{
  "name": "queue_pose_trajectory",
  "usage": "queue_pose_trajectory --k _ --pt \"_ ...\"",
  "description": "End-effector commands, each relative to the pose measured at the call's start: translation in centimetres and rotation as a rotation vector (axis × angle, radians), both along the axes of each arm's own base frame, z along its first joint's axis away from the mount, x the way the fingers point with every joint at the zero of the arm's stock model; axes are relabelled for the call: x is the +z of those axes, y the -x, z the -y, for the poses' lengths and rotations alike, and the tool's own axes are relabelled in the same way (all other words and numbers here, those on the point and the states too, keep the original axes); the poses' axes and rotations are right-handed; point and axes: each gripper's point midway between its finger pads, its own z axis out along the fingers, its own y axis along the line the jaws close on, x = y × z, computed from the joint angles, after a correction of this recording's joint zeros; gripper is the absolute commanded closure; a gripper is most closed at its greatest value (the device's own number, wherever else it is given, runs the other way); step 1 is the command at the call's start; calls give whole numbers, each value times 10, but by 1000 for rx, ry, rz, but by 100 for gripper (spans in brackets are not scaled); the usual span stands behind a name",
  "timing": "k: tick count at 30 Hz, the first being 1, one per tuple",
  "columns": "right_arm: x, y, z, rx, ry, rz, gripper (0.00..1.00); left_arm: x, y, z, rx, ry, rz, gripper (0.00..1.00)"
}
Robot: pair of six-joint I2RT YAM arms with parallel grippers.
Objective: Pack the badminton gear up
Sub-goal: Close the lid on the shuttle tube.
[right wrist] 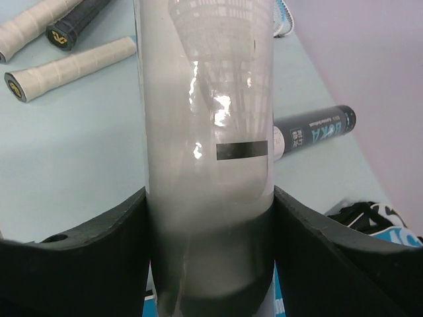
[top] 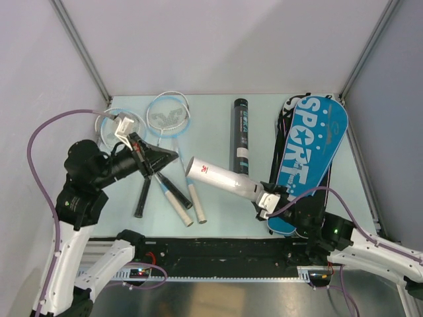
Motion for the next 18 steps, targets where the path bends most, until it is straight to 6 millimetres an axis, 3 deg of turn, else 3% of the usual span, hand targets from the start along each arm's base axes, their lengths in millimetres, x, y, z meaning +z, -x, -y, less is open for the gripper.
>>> queue_pose_trajectory --k 1,7,18 --pt "62 -4 -12 44 -101 167 61 -1 41 11 -188 28 -20 100" --pt "85 1 -13 91 -125 276 61 -5 65 12 -271 42 -25 100" --pt "88 13 -16 160 -144 328 62 -2 85 12 -329 58 -17 100"
